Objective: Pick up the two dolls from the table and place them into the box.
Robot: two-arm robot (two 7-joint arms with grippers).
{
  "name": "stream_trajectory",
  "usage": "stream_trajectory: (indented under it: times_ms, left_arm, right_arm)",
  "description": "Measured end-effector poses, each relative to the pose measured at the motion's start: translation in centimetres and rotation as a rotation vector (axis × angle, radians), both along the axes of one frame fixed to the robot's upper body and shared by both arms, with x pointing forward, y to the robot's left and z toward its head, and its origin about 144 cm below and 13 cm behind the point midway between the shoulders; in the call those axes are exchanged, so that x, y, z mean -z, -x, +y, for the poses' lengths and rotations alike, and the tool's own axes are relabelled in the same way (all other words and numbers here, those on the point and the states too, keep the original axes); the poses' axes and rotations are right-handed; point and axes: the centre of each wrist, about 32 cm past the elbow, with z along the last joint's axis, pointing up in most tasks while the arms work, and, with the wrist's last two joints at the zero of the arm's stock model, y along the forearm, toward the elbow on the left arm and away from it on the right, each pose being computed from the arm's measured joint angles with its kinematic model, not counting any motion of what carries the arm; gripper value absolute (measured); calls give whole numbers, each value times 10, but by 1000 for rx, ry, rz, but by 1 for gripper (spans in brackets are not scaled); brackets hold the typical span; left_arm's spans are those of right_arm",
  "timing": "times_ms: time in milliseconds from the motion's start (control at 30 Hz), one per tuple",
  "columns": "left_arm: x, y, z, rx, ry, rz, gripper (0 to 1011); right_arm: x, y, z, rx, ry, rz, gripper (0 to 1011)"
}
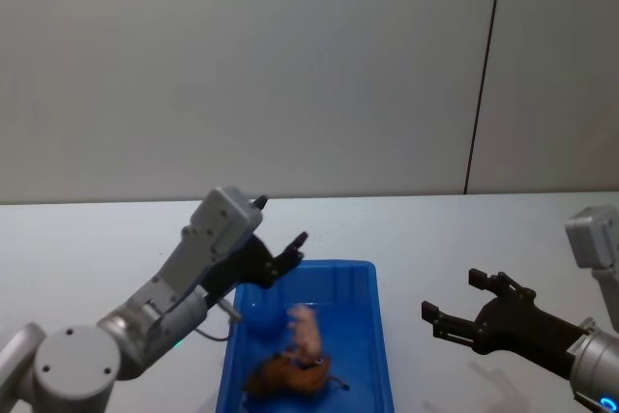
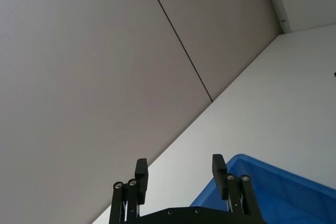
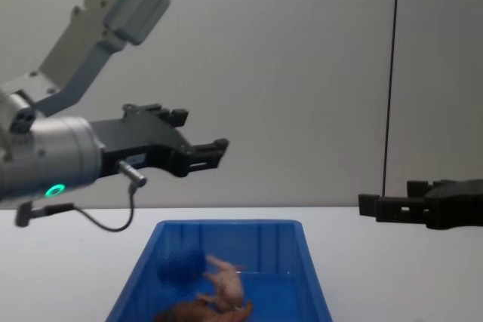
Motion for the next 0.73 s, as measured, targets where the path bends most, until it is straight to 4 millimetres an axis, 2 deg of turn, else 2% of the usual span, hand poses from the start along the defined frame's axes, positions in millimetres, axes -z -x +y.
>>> stream_trajectory:
  times_ms: [67,100,133,233,333,733]
  left_arm:
    - [-1,-2,-3,7,2,0,777]
    - [-3,-4,-5,12,5,1,833]
    - [-3,-4,-6,13,6,2,833]
    - [-5,-6,-10,19,11,2,934]
    - [-6,-6,-13,22,18,1,994]
    - [-9,-6,-17,18,46,-9,1001]
  right_arm:
    - [0,0,0,0,0,0,1001]
    - [0,0,0,0,0,0,1001]
    - [0,0,0,0,0,0,1001]
    - [0,0,0,0,0,0,1001]
    - [0,0,0,0,0,0,1001]
    - [0,0,0,0,0,0,1001]
